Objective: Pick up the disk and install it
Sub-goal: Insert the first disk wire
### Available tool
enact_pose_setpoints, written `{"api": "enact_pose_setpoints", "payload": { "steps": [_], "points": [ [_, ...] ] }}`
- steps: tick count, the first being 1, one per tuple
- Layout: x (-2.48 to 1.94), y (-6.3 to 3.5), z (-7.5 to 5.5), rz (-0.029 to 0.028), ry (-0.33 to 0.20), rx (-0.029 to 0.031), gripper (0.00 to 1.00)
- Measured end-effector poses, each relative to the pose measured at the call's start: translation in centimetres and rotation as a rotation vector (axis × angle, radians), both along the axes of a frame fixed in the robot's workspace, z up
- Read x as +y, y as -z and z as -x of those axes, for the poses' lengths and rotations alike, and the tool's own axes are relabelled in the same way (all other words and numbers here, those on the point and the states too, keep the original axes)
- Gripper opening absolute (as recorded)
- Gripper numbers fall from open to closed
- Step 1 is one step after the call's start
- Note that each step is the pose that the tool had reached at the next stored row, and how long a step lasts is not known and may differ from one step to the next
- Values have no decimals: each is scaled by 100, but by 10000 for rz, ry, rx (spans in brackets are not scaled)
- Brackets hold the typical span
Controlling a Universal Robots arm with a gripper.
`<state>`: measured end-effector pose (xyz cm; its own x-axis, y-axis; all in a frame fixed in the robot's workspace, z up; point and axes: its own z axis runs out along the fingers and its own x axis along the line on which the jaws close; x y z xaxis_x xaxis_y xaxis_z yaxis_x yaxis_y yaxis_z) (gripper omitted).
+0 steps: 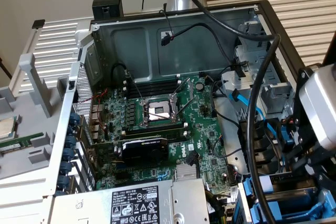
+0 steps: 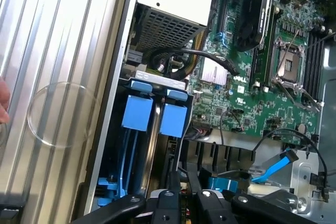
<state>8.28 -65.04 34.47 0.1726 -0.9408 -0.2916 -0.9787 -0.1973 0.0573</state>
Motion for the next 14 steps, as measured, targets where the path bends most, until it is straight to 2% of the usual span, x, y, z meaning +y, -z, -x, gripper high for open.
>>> {"api": "enact_pose_setpoints", "payload": {
  "steps": [2, 6, 12, 14],
  "points": [
    [12, -19, 7, 87, 0, -11, 18],
    [34, -55, 19, 303, 0, -45, 18],
    [66, -91, 38, 708, 0, -97, 18],
    [78, -100, 44, 816, 0, -112, 18]
  ]
}}
